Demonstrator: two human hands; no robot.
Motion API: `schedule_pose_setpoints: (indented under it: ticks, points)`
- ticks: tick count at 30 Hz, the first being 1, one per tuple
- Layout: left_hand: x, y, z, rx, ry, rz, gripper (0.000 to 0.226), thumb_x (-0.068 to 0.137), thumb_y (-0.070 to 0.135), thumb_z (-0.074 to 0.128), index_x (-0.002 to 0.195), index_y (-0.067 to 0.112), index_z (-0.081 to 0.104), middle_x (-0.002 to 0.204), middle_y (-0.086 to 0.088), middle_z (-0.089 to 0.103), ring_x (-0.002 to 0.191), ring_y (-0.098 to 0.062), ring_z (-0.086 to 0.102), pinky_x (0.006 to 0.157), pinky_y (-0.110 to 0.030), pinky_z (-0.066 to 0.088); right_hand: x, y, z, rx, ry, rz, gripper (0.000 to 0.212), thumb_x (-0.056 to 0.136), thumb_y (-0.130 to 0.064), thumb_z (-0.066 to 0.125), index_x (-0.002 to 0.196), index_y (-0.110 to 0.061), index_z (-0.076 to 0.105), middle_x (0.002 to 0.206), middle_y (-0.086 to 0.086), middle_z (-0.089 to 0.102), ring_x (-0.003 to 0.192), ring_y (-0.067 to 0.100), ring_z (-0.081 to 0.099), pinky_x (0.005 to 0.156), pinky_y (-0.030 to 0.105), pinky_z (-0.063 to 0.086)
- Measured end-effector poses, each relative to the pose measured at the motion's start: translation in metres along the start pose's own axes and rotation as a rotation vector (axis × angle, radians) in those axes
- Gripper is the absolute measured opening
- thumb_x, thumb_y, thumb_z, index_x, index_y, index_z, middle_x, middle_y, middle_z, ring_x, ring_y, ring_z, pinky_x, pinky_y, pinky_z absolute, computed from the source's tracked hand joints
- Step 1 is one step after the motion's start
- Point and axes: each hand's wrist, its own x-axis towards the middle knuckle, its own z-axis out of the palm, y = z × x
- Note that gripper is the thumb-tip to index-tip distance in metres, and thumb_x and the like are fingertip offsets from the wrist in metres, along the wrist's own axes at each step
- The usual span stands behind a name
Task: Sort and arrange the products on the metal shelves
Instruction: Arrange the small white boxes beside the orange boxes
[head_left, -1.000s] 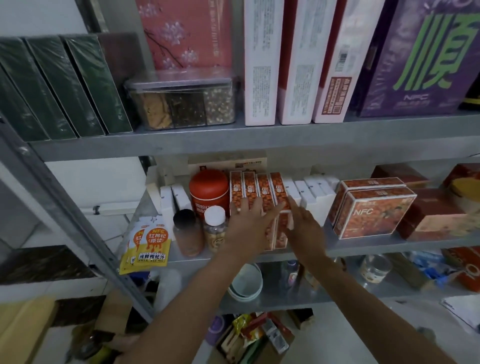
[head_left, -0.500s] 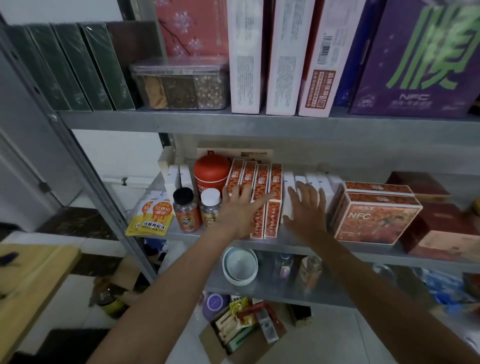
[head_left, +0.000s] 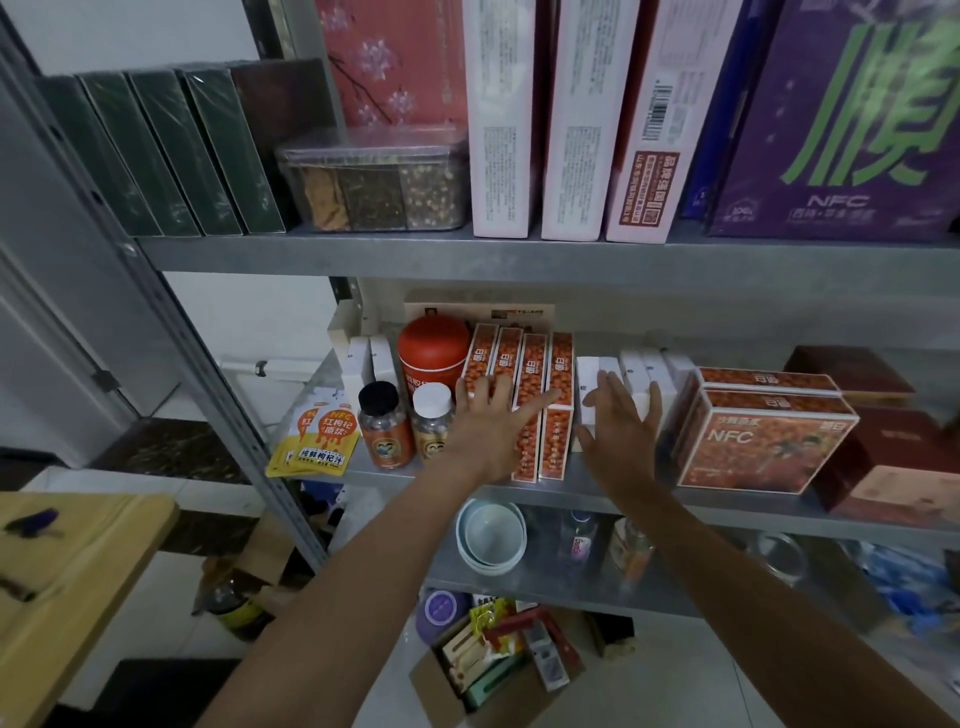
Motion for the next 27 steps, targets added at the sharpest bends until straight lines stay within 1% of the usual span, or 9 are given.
schedule_pose_setpoints:
  ticks: [4, 8, 12, 15, 18, 21, 23, 24, 27]
  points:
    - [0.001, 0.0, 0.005, 0.005, 0.011, 0.006, 0.1, 0.083, 0.031, 0.069, 0.146, 0.051, -0.007, 0.145, -0.011, 0.015, 0.136, -0.038, 0.012, 0.114, -0.065, 0.005, -0.009, -0.009, -0.003, 0.117, 0.099, -0.101, 0.052, 0.102, -0.045, 0.024, 0.102, -0.009, 0.061, 0.115, 0.021, 0.068, 0.115, 0.037, 0.062, 0.113, 0.042, 0.016]
    - [0.001, -0.001, 0.007, 0.001, 0.028, 0.018, 0.102, 0.083, 0.026, 0.068, 0.146, 0.051, -0.008, 0.143, -0.011, 0.016, 0.134, -0.037, 0.013, 0.113, -0.066, 0.004, -0.02, -0.013, -0.007, 0.359, 0.017, 0.016, 0.068, 0.099, -0.055, 0.021, 0.118, -0.005, 0.062, 0.129, 0.017, 0.063, 0.124, 0.031, 0.057, 0.118, 0.032, 0.019]
    - [0.001, -0.002, 0.007, -0.009, 0.021, 0.028, 0.103, 0.082, 0.03, 0.069, 0.146, 0.052, -0.009, 0.143, -0.01, 0.015, 0.135, -0.038, 0.012, 0.113, -0.066, 0.004, -0.035, -0.019, -0.015, 0.567, 0.009, 0.131, 0.077, 0.096, -0.065, 0.021, 0.129, -0.006, 0.057, 0.138, 0.013, 0.056, 0.131, 0.028, 0.049, 0.115, 0.04, 0.028]
    - [0.004, -0.003, 0.006, -0.036, 0.0, 0.032, 0.101, 0.082, 0.035, 0.069, 0.146, 0.052, -0.008, 0.144, -0.009, 0.013, 0.137, -0.038, 0.011, 0.113, -0.065, 0.003, -0.041, -0.021, -0.027, 0.71, 0.084, 0.252, 0.059, 0.099, -0.05, 0.035, 0.131, -0.004, 0.054, 0.14, 0.011, 0.054, 0.129, 0.028, 0.051, 0.109, 0.051, 0.041]
    - [0.005, -0.002, 0.0, -0.102, -0.076, 0.024, 0.097, 0.085, 0.033, 0.067, 0.147, 0.053, -0.006, 0.149, -0.009, 0.01, 0.14, -0.037, 0.005, 0.116, -0.062, 0.001, -0.045, -0.016, -0.046, 0.805, 0.194, 0.32, 0.028, 0.1, -0.009, 0.05, 0.128, -0.008, 0.053, 0.137, -0.005, 0.05, 0.12, 0.017, 0.052, 0.095, 0.051, 0.052]
    - [-0.006, 0.005, -0.004, -0.267, 0.076, -0.011, 0.083, 0.086, 0.019, 0.063, 0.152, 0.04, 0.017, 0.152, -0.012, 0.016, 0.14, -0.034, 0.011, 0.118, -0.051, 0.017, -0.052, -0.007, -0.072, 0.944, 0.306, 0.278, 0.044, 0.092, 0.012, 0.05, 0.118, -0.023, 0.052, 0.136, 0.004, 0.049, 0.121, 0.029, 0.054, 0.086, 0.042, 0.055]
    - [-0.023, 0.015, -0.001, -0.433, 0.304, -0.037, 0.064, 0.088, 0.012, 0.059, 0.147, 0.025, 0.039, 0.146, -0.012, 0.031, 0.135, -0.029, 0.024, 0.112, -0.043, 0.029, -0.055, 0.0, -0.088, 1.072, 0.336, 0.328, 0.062, 0.088, 0.019, 0.048, 0.112, -0.038, 0.05, 0.135, 0.01, 0.053, 0.123, 0.028, 0.055, 0.086, 0.037, 0.056]
    - [-0.032, 0.02, 0.0, -0.559, 0.367, -0.043, 0.053, 0.091, 0.01, 0.058, 0.142, 0.02, 0.048, 0.139, -0.01, 0.039, 0.13, -0.024, 0.032, 0.108, -0.036, 0.033, -0.056, 0.004, -0.094, 1.156, 0.337, 0.382, 0.062, 0.087, 0.02, 0.047, 0.112, -0.036, 0.048, 0.13, 0.007, 0.06, 0.121, 0.023, 0.058, 0.085, 0.033, 0.057]
    - [-0.062, 0.04, -0.002, -1.092, 0.277, -0.071, 0.028, 0.099, 0.009, 0.053, 0.124, 0.019, 0.061, 0.116, 0.003, 0.058, 0.109, -0.001, 0.051, 0.091, -0.011, 0.038, -0.061, 0.017, -0.105, 1.323, 0.286, 0.545, 0.055, 0.085, 0.019, 0.049, 0.115, -0.027, 0.048, 0.109, -0.01, 0.073, 0.108, 0.013, 0.066, 0.079, 0.027, 0.059]
